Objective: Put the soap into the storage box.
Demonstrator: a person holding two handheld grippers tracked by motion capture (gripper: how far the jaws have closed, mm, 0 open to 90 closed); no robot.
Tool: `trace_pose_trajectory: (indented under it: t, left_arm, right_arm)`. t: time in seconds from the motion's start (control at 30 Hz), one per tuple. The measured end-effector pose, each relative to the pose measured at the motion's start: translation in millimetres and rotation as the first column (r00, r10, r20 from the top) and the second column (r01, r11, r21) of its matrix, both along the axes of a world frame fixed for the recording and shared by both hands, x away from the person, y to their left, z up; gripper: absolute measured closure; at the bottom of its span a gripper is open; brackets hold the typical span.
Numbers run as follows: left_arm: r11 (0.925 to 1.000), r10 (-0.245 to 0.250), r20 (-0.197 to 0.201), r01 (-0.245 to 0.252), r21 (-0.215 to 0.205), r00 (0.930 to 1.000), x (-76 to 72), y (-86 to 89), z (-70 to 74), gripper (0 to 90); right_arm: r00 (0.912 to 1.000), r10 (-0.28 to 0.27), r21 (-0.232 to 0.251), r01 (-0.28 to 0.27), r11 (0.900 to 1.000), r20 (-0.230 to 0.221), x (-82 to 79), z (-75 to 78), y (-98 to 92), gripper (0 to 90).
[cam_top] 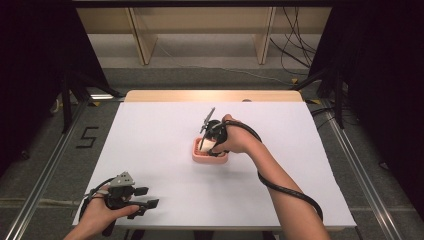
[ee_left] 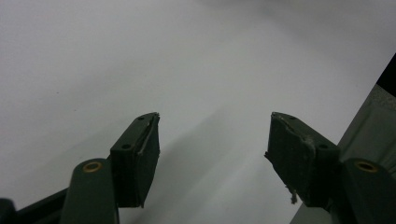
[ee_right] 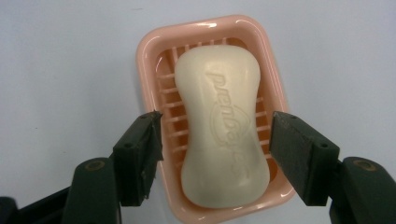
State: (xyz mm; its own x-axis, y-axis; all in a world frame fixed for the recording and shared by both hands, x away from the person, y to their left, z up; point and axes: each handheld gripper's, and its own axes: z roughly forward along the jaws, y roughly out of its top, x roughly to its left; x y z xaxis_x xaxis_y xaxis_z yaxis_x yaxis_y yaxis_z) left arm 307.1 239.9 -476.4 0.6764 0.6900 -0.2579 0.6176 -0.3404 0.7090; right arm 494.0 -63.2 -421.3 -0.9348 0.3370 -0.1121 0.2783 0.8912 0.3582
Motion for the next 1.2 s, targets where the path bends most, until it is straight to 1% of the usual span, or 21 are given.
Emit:
trace_pose_trajectory:
  t: [0.03, 0.07, 0.1, 0.2, 0.23, 0.27, 0.3, 0.37, 0.4, 0.43, 0.6, 0.63, 0.7, 0.73, 0.8, 1.0, 1.03, 1.07, 1.1, 1.17, 1.2]
  left_arm:
    - [1.0, -0.001, 0.0, 0.001, 0.002, 1.0, 0.1, 0.2, 0.0, 33.8]
    - [1.0, -0.001, 0.0, 0.001, 0.001, 1.0, 0.1, 0.3, 0.0, 33.8]
    - [1.0, -0.006, 0.0, 0.006, 0.008, 1.0, 0.3, 0.8, 0.2, 33.8]
    - [1.0, 0.003, 0.0, -0.003, -0.003, 1.0, -0.1, -0.3, -0.3, 33.8]
    - [1.0, 0.005, -0.001, -0.005, -0.005, 1.0, -0.1, -0.6, -0.6, 33.8]
    - [1.0, 0.005, -0.003, -0.005, -0.003, 1.0, -0.2, -0.6, -0.5, 33.8]
    - [1.0, 0.004, -0.004, -0.004, -0.003, 1.0, -0.1, -0.5, -0.5, 33.8]
    - [1.0, 0.005, -0.003, -0.005, -0.003, 1.0, -0.1, -0.4, -0.6, 33.8]
    - [0.9999, -0.004, -0.002, 0.004, 0.011, 1.0, 0.3, 0.6, -0.3, 33.8]
    - [0.9998, -0.009, -0.004, 0.009, 0.019, 0.9999, 0.6, 1.4, -0.1, 33.8]
    - [0.9999, 0.003, -0.005, -0.003, 0.012, 1.0, 0.3, 0.1, -0.9, 33.8]
    - [0.9999, 0.003, -0.005, -0.003, 0.012, 1.0, 0.3, 0.0, -1.0, 33.8]
    - [0.9998, -0.001, -0.009, 0.002, 0.021, 1.0, 0.4, 0.9, -1.1, 33.8]
    - [0.9999, 0.015, -0.016, -0.015, 0.004, 0.9998, 0.1, -0.5, -2.0, 33.8]
    - [0.9998, 0.021, -0.016, -0.021, -0.002, 0.9997, 0.0, -1.1, -2.4, 33.8]
    - [0.9997, 0.017, -0.011, -0.017, 0.018, 0.9998, 0.5, -0.3, -2.6, 33.8]
    - [0.9998, 0.018, -0.01, -0.018, 0.004, 0.9998, 0.2, -1.0, -2.9, 33.8]
    - [0.9998, 0.018, -0.011, -0.018, 0.006, 0.9998, 0.2, -0.9, -2.9, 33.8]
    - [0.9998, 0.019, -0.011, -0.018, 0.006, 0.9998, 0.2, -0.9, -2.9, 33.8]
    - [0.9998, 0.017, -0.011, -0.017, 0.013, 0.9998, 0.3, -0.2, -2.9, 33.8]
    - [0.9998, 0.017, -0.012, -0.017, 0.014, 0.9998, 0.4, 0.0, -2.9, 33.8]
  right_arm:
    - [0.9996, -0.024, 0.003, 0.024, 1.0, -0.01, -3.6, 0.6, -1.3, 34.8]
    - [0.9999, -0.013, 0.013, 0.013, 1.0, -0.003, -4.7, 1.2, -3.1, 34.8]
    - [0.9995, -0.033, 0.021, 0.033, 0.999, -0.005, -8.4, 2.6, -5.0, 34.9]
    - [0.9997, -0.012, 0.044, 0.011, 0.999, 0.023, -12.6, 4.3, -12.7, 35.9]
    - [0.9993, -0.032, 0.044, 0.031, 0.999, 0.02, -16.0, 4.8, -15.0, 36.2]
    - [0.9996, -0.018, 0.05, 0.017, 0.999, 0.022, -17.2, 5.4, -18.6, 36.7]
    - [0.9989, -0.036, 0.063, 0.034, 0.997, 0.031, -21.6, 5.8, -23.5, 37.0]
    - [0.9988, -0.03, 0.081, 0.027, 0.996, 0.038, -24.8, 5.3, -28.9, 37.1]
    - [0.9989, -0.031, 0.089, 0.028, 0.996, 0.036, -27.6, 4.7, -32.5, 37.6]
    - [0.9981, -0.051, 0.095, 0.047, 0.994, 0.036, -31.0, 4.1, -36.4, 38.0]
    - [0.9956, -0.082, 0.119, 0.076, 0.99, 0.045, -42.4, -0.7, -55.3, 38.3]
    - [0.9948, -0.093, 0.118, 0.088, 0.989, 0.04, -44.8, -1.4, -58.8, 38.2]
    - [0.9924, -0.109, 0.116, 0.101, 0.988, 0.058, -48.6, -2.7, -65.5, 38.7]
    - [0.9916, -0.116, 0.118, 0.109, 0.987, 0.055, -51.0, -3.4, -68.5, 38.6]
    - [0.9913, -0.121, 0.125, 0.114, 0.986, 0.051, -55.7, -5.3, -74.2, 38.6]
    - [0.9887, -0.138, 0.113, 0.131, 0.985, 0.059, -69.8, -11.4, -89.9, 38.5]
    - [0.9862, -0.16, 0.114, 0.154, 0.981, 0.044, -73.0, -11.7, -92.3, 38.5]
    - [0.985, -0.164, 0.115, 0.157, 0.981, 0.053, -75.7, -12.8, -94.5, 38.5]
    - [0.9848, -0.168, 0.117, 0.162, 0.98, 0.044, -78.7, -14.2, -96.5, 38.5]
    - [0.986, -0.156, 0.124, 0.148, 0.981, 0.059, -81.0, -16.9, -101.6, 38.5]
    - [0.9826, -0.179, 0.13, 0.171, 0.977, 0.051, -84.5, -17.7, -103.8, 38.5]
